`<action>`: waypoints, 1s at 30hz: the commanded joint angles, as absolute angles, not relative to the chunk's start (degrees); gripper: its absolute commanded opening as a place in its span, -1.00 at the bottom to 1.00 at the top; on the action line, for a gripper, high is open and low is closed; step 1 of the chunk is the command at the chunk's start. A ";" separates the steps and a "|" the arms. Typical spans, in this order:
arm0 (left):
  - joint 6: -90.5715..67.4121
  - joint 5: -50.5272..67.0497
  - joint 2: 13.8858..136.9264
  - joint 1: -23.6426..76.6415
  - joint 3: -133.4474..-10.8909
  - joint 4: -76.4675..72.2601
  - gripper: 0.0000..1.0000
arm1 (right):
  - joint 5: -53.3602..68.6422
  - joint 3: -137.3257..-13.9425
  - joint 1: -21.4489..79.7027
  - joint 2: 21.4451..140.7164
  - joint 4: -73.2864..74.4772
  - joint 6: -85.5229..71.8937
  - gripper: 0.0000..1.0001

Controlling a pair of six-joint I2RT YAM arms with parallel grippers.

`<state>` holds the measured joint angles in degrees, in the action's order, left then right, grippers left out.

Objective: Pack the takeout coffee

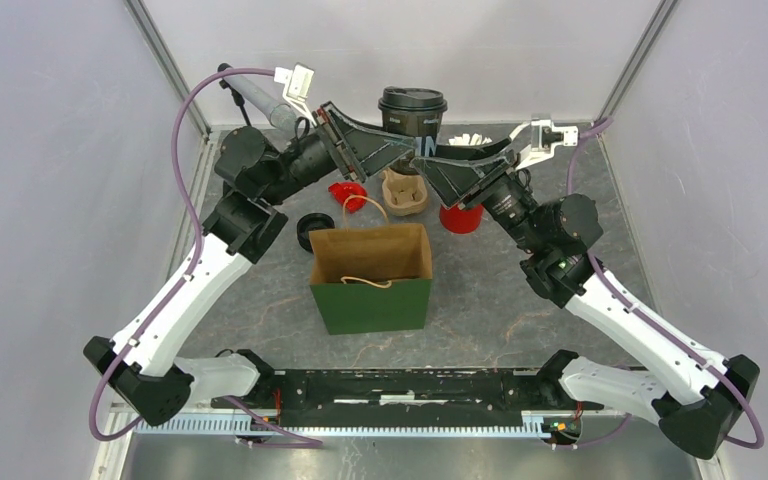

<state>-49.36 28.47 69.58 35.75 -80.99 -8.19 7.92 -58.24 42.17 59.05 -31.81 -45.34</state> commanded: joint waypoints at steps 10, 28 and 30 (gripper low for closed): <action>-31.92 34.87 66.58 36.24 -82.22 -2.65 0.23 | 9.12 -57.11 42.45 51.77 -16.37 -31.21 0.96; 17.58 32.84 63.55 36.48 -91.08 39.79 0.19 | 20.67 -119.83 39.40 75.95 41.33 -21.57 0.91; 18.35 32.71 63.11 36.52 -90.72 39.88 0.19 | 28.71 -117.92 38.85 77.24 39.02 -25.41 0.95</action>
<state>9.21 34.15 64.73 36.14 -88.79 35.77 11.57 -116.68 40.07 72.69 29.89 -20.49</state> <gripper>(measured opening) 0.604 0.956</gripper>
